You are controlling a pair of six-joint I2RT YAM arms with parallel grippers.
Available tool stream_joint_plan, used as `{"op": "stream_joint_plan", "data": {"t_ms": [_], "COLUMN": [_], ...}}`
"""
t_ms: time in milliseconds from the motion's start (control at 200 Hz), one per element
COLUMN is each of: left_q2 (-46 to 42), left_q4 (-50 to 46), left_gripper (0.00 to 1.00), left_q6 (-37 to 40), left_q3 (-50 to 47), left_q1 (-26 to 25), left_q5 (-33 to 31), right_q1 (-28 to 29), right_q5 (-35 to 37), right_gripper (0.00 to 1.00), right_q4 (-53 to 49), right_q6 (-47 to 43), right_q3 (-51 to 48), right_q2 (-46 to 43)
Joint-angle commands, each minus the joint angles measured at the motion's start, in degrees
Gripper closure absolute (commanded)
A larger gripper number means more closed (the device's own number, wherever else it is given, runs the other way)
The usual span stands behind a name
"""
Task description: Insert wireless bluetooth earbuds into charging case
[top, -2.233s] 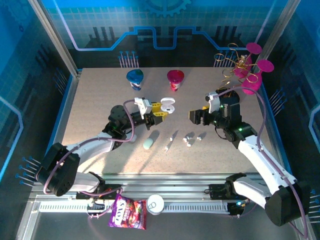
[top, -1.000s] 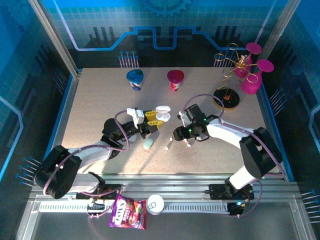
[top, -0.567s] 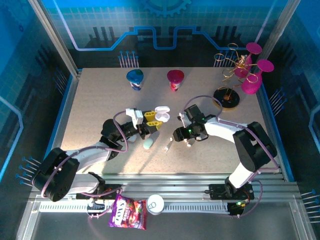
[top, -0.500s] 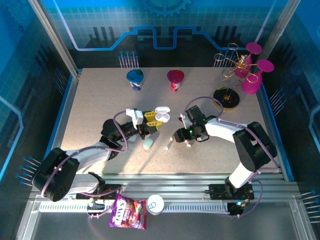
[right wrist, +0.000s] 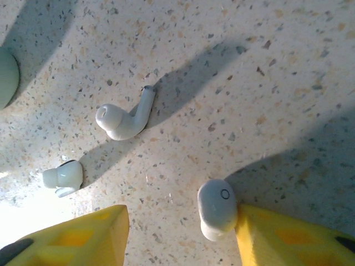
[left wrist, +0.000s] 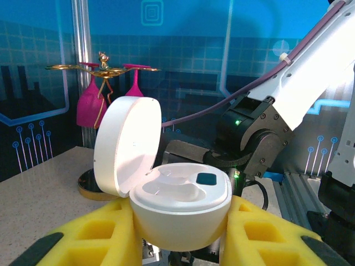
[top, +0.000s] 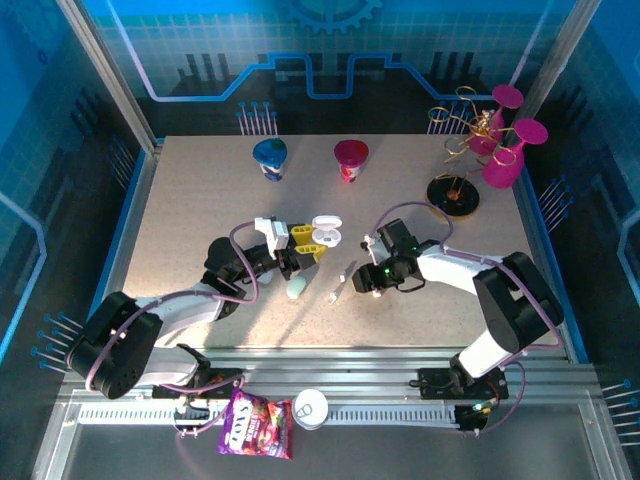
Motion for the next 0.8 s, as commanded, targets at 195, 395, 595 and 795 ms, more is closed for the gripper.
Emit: {"op": "stream_joint_plan", "data": {"t_ms": [195, 395, 595, 795], "left_q2": [-0.4, -1.3, -3.0, -5.8], "left_q4": [2.2, 1.1, 0.9, -2.7], "left_gripper": [0.76, 0.76, 0.76, 0.76], "left_q6": [-1.6, -1.3, -1.2, 0.5], "left_q3": [0.3, 0.1, -0.3, -0.7], "left_q1": [-0.3, -0.4, -0.4, -0.4], "left_q5": [1.7, 1.6, 0.3, -0.6], "right_q1": [0.0, 0.5, 4.2, 8.7], "right_q5": [0.4, 4.2, 13.4, 19.2], "right_gripper": [0.53, 0.53, 0.53, 0.55], "right_q4": [0.6, -1.3, -5.7, -8.6], "right_q6": [2.8, 2.6, 2.6, 4.6], "right_q3": [1.1, 3.0, 4.9, 7.9], "right_q2": [2.6, 3.3, -0.1, -1.0]}}
